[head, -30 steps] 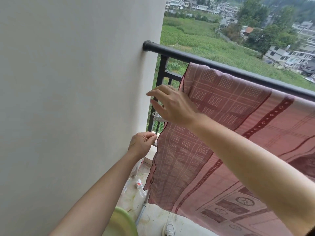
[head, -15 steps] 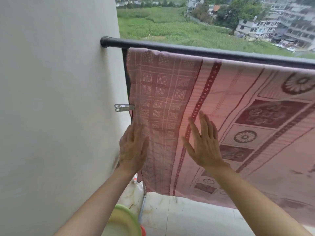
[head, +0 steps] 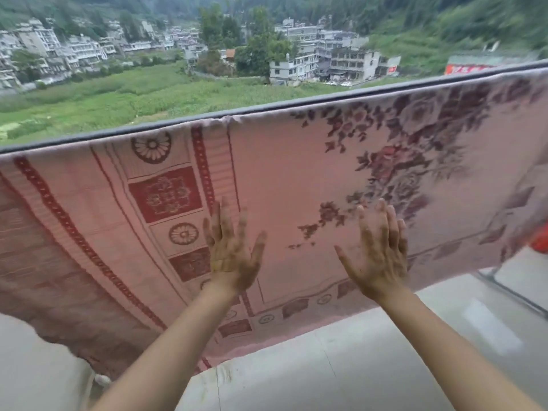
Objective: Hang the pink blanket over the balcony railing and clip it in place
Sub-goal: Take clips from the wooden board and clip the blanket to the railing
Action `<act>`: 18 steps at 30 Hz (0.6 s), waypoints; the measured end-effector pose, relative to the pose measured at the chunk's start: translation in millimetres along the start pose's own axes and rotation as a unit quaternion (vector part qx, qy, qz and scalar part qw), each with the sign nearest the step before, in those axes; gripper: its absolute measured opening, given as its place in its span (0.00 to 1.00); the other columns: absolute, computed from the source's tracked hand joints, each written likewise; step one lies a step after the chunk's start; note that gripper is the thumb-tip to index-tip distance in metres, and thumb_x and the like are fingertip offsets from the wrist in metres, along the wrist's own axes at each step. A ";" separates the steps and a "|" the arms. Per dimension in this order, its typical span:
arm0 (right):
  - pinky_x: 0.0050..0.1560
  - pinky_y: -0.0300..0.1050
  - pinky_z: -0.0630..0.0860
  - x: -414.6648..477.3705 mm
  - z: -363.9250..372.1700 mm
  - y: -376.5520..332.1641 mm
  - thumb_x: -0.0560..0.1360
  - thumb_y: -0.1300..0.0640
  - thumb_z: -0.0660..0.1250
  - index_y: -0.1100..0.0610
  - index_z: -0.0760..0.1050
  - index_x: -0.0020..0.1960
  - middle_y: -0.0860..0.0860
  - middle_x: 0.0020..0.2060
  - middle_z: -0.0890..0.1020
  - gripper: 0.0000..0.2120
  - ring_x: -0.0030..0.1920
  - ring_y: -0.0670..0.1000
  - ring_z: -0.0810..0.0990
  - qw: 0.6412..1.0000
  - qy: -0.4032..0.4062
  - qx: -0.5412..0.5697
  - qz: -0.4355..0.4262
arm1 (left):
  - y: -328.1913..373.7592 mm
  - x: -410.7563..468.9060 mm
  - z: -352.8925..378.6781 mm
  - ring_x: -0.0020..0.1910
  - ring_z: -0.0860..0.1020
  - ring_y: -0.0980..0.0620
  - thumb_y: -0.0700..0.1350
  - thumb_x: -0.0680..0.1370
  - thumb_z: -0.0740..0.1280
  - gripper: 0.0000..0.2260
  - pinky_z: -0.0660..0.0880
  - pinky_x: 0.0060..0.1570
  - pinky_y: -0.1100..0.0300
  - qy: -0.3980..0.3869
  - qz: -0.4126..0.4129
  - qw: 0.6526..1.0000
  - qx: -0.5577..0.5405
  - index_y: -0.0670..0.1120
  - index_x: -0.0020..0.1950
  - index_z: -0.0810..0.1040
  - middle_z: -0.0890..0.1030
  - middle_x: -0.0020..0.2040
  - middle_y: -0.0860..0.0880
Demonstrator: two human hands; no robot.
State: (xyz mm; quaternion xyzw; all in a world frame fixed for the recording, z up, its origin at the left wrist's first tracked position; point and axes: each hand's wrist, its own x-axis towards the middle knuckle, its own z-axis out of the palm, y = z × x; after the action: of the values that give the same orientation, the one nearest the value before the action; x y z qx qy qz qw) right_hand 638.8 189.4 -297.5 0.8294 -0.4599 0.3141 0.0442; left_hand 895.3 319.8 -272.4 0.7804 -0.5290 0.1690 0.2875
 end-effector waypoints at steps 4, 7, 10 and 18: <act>0.78 0.59 0.45 -4.1 -45.0 113.2 0.75 0.31 0.55 0.51 0.43 0.81 0.57 0.80 0.42 0.44 0.80 0.59 0.45 0.996 0.013 0.001 0.086 | 123.0 25.6 46.1 0.79 0.44 0.45 0.62 0.80 0.49 0.31 0.47 0.74 0.40 -0.027 0.062 0.997 -0.037 0.50 0.80 0.51 0.45 0.80 0.44; 0.78 0.60 0.47 -6.7 -61.6 187.1 0.75 0.32 0.57 0.51 0.42 0.81 0.56 0.80 0.40 0.45 0.80 0.58 0.44 0.993 0.029 -0.011 0.117 | 197.7 45.9 89.4 0.79 0.45 0.45 0.63 0.80 0.48 0.31 0.47 0.74 0.40 -0.046 0.120 0.990 -0.060 0.50 0.80 0.52 0.45 0.80 0.46; 0.78 0.59 0.47 -4.3 -67.9 262.0 0.75 0.33 0.58 0.52 0.43 0.81 0.58 0.80 0.41 0.45 0.80 0.58 0.43 0.988 0.038 -0.039 0.147 | 268.2 70.6 142.9 0.79 0.47 0.44 0.63 0.80 0.50 0.31 0.51 0.73 0.38 -0.051 0.181 0.979 -0.078 0.51 0.80 0.50 0.46 0.80 0.46; 0.78 0.61 0.47 19.9 -108.5 483.7 0.76 0.33 0.57 0.52 0.43 0.81 0.58 0.80 0.41 0.43 0.80 0.59 0.43 0.957 0.045 -0.159 0.239 | 511.1 144.3 286.2 0.79 0.44 0.43 0.63 0.80 0.48 0.31 0.47 0.74 0.39 -0.094 0.279 0.943 -0.159 0.49 0.80 0.51 0.45 0.80 0.43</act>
State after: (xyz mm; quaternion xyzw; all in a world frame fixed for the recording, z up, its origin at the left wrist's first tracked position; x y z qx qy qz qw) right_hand 211.8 -63.1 -304.0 0.6625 -0.6861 0.2757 0.1197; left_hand 467.4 -105.4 -275.0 0.5584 -0.7697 0.0824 0.2983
